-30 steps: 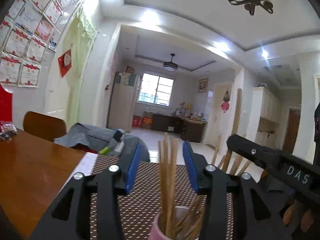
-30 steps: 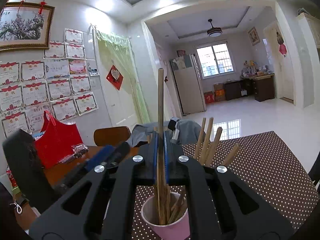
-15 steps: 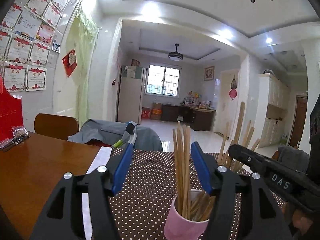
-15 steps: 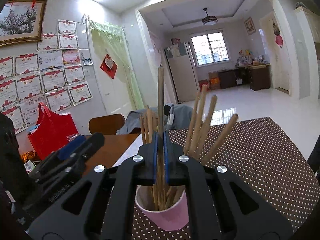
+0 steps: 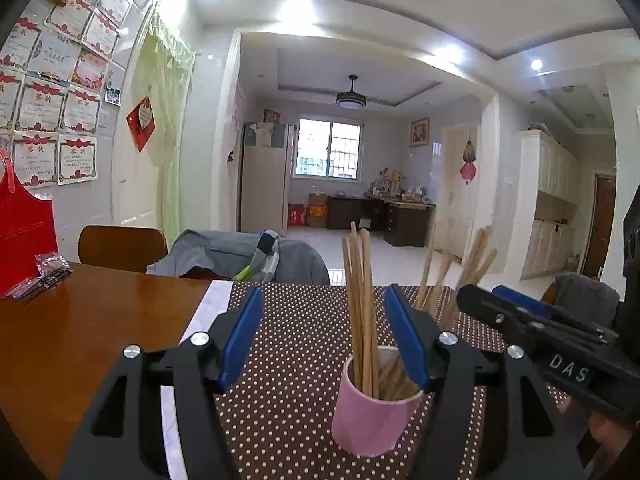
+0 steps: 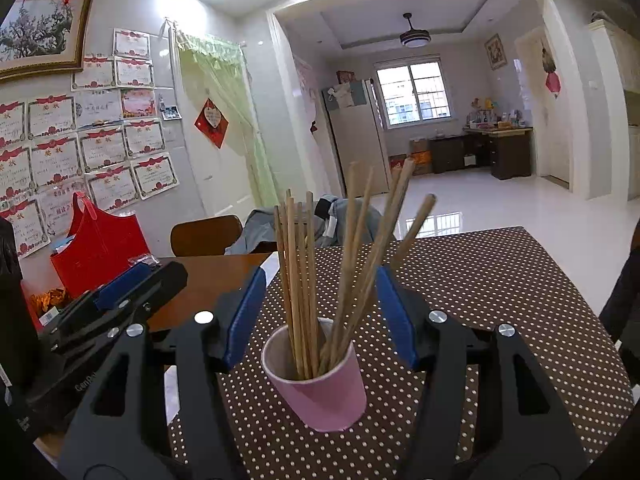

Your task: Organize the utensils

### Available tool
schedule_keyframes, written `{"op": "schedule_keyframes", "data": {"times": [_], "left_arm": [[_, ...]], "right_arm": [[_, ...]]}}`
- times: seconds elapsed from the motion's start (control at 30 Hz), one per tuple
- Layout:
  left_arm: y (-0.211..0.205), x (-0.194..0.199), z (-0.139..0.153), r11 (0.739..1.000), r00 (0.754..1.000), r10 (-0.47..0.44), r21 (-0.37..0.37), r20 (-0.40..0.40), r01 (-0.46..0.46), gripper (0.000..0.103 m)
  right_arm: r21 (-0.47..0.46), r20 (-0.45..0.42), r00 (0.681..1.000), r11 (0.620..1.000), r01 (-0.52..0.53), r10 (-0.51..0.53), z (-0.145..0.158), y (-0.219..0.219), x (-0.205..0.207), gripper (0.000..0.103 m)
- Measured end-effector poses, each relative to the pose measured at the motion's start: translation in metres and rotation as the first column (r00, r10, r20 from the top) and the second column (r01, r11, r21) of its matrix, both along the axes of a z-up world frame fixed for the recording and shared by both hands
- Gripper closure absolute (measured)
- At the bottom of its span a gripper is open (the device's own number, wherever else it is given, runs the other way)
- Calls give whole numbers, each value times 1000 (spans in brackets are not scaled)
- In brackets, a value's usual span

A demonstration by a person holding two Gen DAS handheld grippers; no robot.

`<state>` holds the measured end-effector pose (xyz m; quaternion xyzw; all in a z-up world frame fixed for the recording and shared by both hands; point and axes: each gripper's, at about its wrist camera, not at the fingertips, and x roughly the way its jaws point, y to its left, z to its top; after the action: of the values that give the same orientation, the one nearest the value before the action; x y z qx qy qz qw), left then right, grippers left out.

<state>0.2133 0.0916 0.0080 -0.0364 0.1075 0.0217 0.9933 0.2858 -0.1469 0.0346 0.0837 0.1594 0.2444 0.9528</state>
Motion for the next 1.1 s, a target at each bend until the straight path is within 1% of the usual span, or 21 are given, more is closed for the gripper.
{"op": "schedule_keyframes", "data": {"times": [0.2, 0.27, 0.37, 0.4, 0.43, 0.53, 0.67, 0.83, 0.97, 1.1], "left_arm": [[-8, -23, 2, 999, 999, -26, 45, -32, 28, 40], [-11, -33, 4, 998, 999, -23, 59, -39, 25, 40], [-15, -53, 4, 997, 999, -20, 73, -28, 22, 40], [-17, -58, 4, 997, 999, -20, 79, -25, 22, 40], [-19, -64, 4, 996, 1000, -15, 92, -26, 18, 36], [-26, -82, 3, 993, 1000, -10, 118, -26, 13, 35], [-35, -100, 8, 991, 999, -17, 132, -27, 20, 35], [-45, -125, 15, 990, 1000, -15, 143, -8, 16, 33], [-50, -142, 19, 990, 1000, -16, 139, 9, 14, 32], [-53, -156, 21, 992, 1000, -2, 128, 29, -1, 31]], "right_arm": [[-10, 6, 999, 999, 31, -31, 3, -22, -24, 45], [-18, 2, 999, 999, 41, -41, 4, -28, -35, 42], [-32, 9, 999, 998, 51, -51, 5, -34, -51, 37], [-40, 14, 998, 998, 55, -54, 6, -36, -58, 36], [-47, 17, 998, 997, 54, -53, 8, -35, -62, 35], [-73, 33, 998, 996, 55, -53, 10, -37, -81, 30], [-87, 66, 996, 994, 73, -67, 14, -38, -107, 24], [-76, 95, 991, 992, 103, -96, 15, -42, -131, 20], [-59, 101, 988, 991, 122, -116, 13, -47, -147, 17], [-57, 137, 981, 987, 149, -140, 15, -49, -164, 15]]}}
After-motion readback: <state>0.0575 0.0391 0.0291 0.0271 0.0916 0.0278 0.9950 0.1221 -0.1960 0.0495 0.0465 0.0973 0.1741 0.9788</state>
